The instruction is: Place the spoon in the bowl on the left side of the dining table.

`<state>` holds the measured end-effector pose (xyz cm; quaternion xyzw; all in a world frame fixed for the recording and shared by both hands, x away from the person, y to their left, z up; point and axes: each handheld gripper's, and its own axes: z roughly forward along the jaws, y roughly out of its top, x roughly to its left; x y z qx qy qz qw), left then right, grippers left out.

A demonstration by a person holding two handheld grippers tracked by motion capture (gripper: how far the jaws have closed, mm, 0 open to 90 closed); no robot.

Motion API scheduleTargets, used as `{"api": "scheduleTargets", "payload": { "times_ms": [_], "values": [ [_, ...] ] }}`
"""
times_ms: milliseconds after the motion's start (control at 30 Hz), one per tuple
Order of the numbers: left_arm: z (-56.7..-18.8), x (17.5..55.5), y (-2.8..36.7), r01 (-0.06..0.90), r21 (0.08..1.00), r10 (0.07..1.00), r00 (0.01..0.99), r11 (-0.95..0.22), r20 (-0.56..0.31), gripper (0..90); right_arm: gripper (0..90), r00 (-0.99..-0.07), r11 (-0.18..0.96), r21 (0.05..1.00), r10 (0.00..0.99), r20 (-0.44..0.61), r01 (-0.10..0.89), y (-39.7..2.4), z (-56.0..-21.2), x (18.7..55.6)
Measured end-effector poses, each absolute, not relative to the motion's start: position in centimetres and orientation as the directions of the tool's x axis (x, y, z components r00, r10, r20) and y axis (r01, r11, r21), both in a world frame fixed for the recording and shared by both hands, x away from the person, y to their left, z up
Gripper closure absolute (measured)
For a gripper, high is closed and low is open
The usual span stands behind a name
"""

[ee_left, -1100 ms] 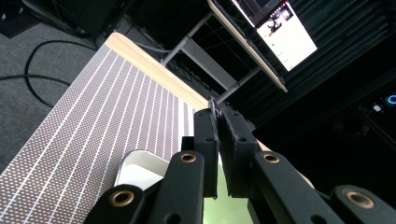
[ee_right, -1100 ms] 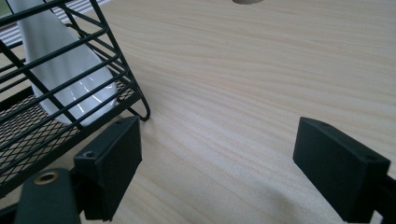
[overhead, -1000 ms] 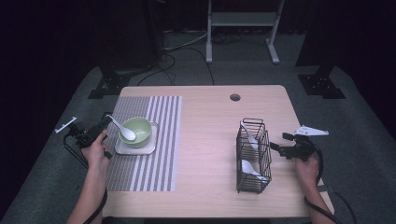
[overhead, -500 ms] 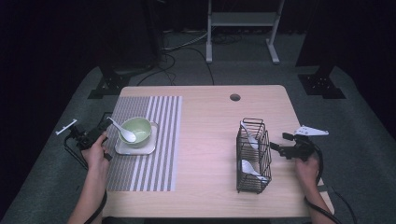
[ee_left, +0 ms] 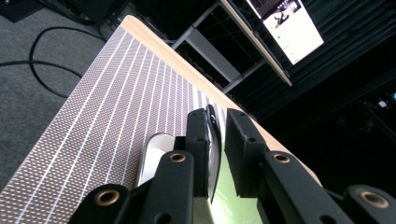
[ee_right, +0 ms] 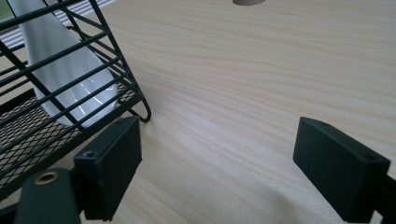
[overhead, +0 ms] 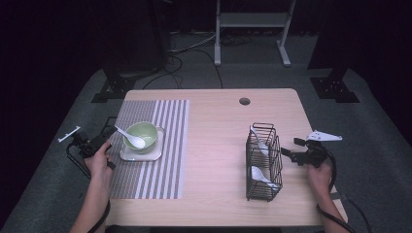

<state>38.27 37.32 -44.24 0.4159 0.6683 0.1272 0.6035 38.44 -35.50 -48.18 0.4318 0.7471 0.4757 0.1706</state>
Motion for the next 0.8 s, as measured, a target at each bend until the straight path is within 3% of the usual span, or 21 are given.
{"api": "scheduleTargets", "payload": {
  "times_ms": [800],
  "values": [
    [-44.4,36.7,37.1,0.442,0.713,0.757,0.108,0.545,-0.645,62.7,14.2,-0.570,0.181,0.857,0.808,0.150,0.482,-35.5,-48.2,38.5]
  ]
}}
